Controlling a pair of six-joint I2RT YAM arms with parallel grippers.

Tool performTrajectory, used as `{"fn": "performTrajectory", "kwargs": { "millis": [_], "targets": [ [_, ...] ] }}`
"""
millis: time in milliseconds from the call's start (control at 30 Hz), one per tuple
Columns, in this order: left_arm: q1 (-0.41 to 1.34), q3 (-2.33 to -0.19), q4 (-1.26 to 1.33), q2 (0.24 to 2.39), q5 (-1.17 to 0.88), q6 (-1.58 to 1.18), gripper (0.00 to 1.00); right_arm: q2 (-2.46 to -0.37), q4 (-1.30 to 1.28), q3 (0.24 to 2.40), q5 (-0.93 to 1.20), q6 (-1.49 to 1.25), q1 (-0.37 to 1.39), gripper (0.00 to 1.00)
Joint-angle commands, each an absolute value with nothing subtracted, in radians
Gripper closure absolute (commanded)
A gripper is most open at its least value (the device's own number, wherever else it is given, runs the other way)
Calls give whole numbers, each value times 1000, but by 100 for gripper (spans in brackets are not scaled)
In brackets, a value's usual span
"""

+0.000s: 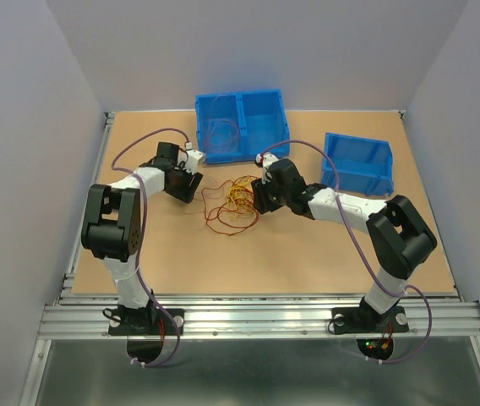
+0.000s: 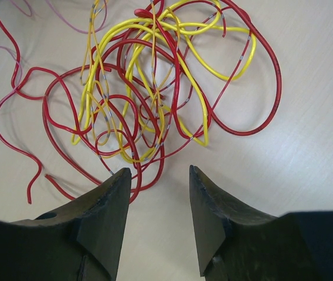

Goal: Untangle the cables

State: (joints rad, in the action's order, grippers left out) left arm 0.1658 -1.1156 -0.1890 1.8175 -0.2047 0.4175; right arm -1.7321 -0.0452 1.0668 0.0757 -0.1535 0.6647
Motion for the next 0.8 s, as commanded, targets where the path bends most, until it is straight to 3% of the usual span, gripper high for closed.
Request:
{"fn": "performTrajectory", "kwargs": {
  "millis": [0,233,500,767],
  "targets": [
    [150,-1169,-232,1848,-311,433,32,-1687,-20,1095,72,-149,672,50],
    [112,-1199,-267,1836,-451,440,32,-1683,-20,1092,66,-147,672,51],
    [103,-1267,-253,1907,-440,376,36,-1694,-20,1100,66,-150,672,51],
    [103,-1305,-223,1971,-382,336,52,-1700,-20,1106,71,-152,672,53]
  ]
}}
